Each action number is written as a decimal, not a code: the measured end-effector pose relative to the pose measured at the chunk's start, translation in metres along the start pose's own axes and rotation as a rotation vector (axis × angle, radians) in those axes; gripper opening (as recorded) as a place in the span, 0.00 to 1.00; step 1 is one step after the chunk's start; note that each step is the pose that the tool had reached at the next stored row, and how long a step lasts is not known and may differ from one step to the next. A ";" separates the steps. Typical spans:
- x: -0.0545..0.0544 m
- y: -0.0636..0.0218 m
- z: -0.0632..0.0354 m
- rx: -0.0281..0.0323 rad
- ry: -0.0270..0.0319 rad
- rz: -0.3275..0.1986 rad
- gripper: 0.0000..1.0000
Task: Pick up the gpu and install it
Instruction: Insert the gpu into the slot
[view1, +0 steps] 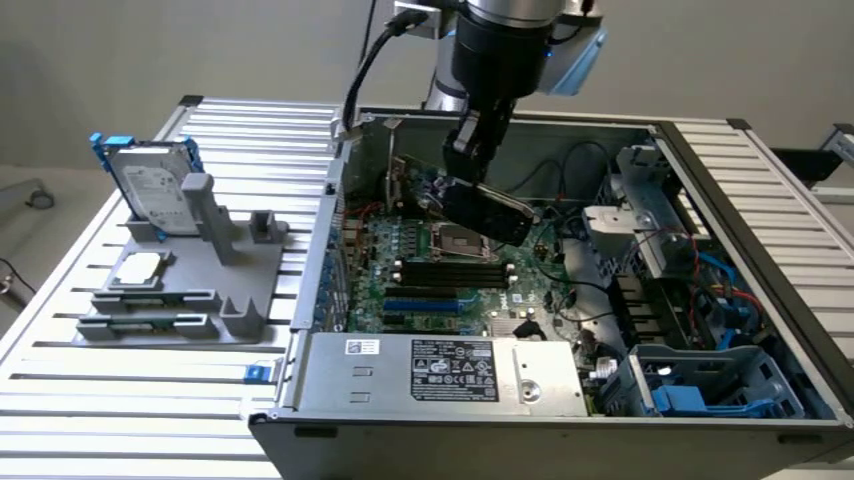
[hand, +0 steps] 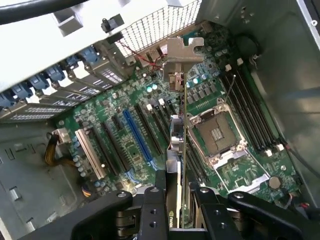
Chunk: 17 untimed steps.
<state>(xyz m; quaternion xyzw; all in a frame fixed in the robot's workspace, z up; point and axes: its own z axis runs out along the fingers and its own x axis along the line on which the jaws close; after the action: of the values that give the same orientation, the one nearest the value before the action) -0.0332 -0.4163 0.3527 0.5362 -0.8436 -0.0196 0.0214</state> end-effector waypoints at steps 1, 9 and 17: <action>0.000 -0.0001 0.0010 -0.0002 -0.0001 -0.018 0.26; 0.000 -0.0006 0.0097 -0.0004 -0.0012 -0.164 0.26; 0.000 -0.0011 0.0192 0.0015 0.0033 -0.309 0.26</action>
<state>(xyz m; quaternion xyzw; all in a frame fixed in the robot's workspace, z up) -0.0332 -0.4163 0.3334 0.6598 -0.7509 -0.0211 0.0191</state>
